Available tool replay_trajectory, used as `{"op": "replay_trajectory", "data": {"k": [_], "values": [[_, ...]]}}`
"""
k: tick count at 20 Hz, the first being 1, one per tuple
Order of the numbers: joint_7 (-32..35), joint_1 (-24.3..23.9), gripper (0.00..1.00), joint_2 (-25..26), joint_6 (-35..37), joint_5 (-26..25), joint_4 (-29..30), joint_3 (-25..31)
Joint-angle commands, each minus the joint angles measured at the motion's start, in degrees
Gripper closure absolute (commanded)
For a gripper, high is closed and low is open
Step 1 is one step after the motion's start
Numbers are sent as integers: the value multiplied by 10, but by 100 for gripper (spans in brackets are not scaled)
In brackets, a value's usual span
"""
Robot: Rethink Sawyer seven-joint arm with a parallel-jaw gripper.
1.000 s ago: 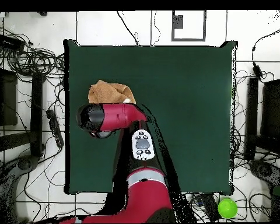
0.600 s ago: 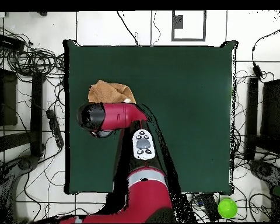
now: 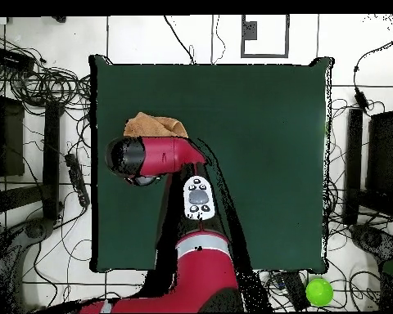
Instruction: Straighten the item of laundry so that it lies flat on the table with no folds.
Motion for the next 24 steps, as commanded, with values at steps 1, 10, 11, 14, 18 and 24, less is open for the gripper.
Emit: {"op": "replay_trajectory", "data": {"k": [1,10,11,14,18,24], "values": [[130,18,0,53,64,28,-47,30],[110,23,0,93,90,29,-114,49],[109,24,0,97,97,29,-123,49],[103,23,0,115,113,31,-151,53],[98,21,0,134,109,34,-173,59],[84,15,0,154,106,36,-195,63]]}}
